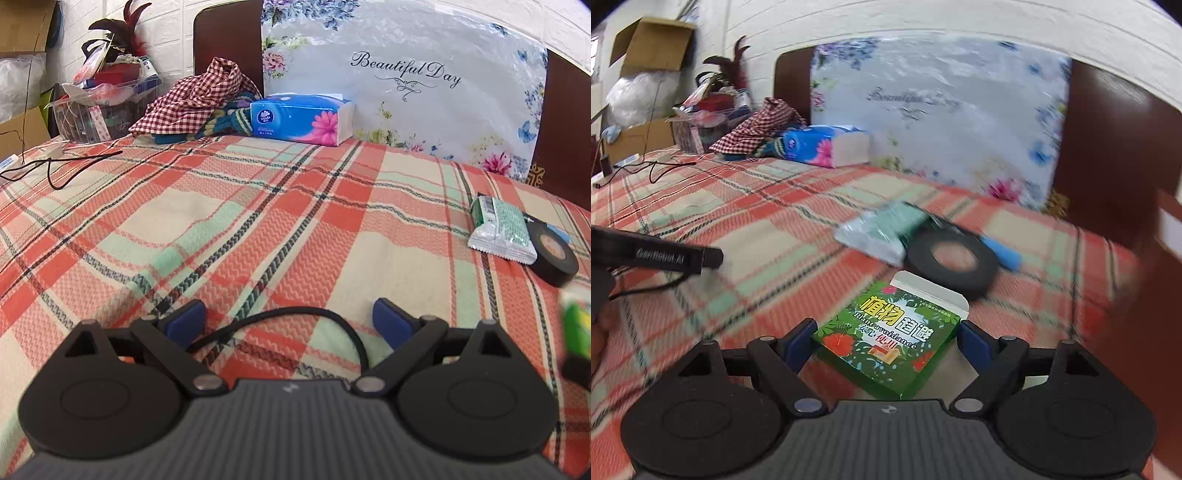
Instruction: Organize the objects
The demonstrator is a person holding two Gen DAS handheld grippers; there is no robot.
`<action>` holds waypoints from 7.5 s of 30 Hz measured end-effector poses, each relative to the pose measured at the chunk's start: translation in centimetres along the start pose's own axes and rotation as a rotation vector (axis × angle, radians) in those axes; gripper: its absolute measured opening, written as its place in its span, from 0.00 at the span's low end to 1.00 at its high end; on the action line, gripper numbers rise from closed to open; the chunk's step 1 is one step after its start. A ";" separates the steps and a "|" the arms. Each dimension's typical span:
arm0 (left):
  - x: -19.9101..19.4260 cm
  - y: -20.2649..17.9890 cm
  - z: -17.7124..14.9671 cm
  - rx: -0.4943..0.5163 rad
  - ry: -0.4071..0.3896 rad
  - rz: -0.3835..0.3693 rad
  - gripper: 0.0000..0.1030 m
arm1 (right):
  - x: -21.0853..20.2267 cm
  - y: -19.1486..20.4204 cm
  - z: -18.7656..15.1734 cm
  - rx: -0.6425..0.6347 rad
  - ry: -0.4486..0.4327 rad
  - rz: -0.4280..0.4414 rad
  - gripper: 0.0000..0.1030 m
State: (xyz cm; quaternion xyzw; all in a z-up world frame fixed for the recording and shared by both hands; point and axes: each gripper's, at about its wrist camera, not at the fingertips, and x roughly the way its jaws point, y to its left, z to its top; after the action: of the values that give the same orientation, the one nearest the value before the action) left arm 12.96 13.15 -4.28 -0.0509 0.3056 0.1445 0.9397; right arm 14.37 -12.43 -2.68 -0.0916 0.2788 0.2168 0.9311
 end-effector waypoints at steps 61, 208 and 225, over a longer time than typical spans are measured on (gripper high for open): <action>-8.2 -9.7 -2.6 -0.124 0.336 -0.679 0.92 | -8.7 -1.3 -6.5 0.095 0.049 -0.044 0.97; -0.6 -0.3 0.0 -0.049 -0.018 -0.348 0.95 | 7.2 -2.2 4.8 0.087 0.024 -0.125 0.75; -1.3 -4.2 -0.1 0.158 0.017 -0.177 0.93 | -10.8 -4.3 -7.8 0.206 0.047 -0.305 0.74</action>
State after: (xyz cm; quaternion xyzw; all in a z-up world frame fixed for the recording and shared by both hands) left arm 13.16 8.79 -3.53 -0.0045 0.3182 0.0357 0.9473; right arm 4.45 -22.39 -2.90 -0.0423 0.3038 0.0412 0.9509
